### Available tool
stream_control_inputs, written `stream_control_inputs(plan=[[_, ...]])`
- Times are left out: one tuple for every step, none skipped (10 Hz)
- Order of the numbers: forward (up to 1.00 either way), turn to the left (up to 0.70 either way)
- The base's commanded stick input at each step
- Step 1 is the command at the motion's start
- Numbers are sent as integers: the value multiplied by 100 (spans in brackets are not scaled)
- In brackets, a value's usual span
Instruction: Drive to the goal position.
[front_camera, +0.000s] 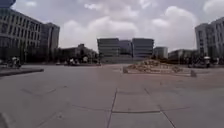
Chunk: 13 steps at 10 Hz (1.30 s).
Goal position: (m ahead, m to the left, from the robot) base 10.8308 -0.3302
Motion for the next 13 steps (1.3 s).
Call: stream_control_inputs(plan=[[70,0],[70,0],[70,0],[70,0],[70,0],[70,0],[70,0],[70,0],[70,0],[70,0],[70,0],[70,0],[70,0]])
